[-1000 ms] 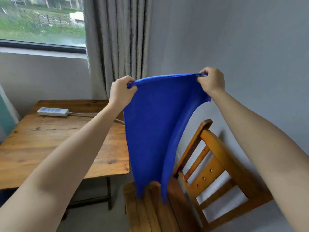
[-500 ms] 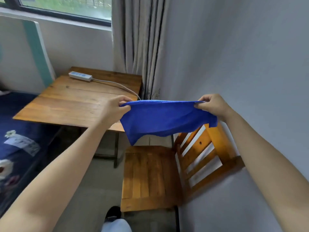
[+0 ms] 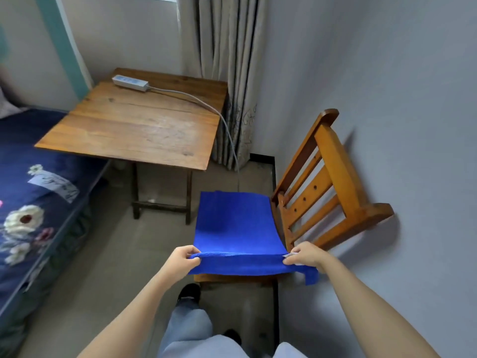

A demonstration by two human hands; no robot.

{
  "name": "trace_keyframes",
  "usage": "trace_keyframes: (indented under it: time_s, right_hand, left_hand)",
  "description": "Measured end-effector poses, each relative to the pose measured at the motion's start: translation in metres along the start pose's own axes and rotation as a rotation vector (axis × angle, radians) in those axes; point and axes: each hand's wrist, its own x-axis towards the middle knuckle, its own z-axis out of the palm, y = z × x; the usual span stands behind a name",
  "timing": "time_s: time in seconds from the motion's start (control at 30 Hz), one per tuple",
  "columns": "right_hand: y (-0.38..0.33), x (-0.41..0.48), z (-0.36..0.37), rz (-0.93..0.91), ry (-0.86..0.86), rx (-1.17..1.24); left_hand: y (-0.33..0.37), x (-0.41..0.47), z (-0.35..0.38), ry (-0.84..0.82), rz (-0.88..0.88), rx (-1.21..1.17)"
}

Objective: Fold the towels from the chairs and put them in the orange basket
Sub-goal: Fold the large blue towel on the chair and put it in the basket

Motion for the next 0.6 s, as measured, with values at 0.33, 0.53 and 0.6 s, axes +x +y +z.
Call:
trace_keyframes:
  time_s: [0.33, 0.53, 0.6]
  right_hand:
    - [0.056, 0.007, 0.064, 0.051, -0.005, 0.041]
    - [0.057, 0.01, 0.074, -0.004, -0.047, -0.211]
    - [0.059, 0.012, 0.076, -0.008, -0.018, -0.349]
  left_hand:
    - [-0.071, -0.031, 0.045, -0.064, -0.138, 0.123]
    - [-0.091, -0.044, 0.058, -0.081, -0.13, 0.37]
    - [-0.099, -0.045, 0.057, -0.121, -0.128, 0.436]
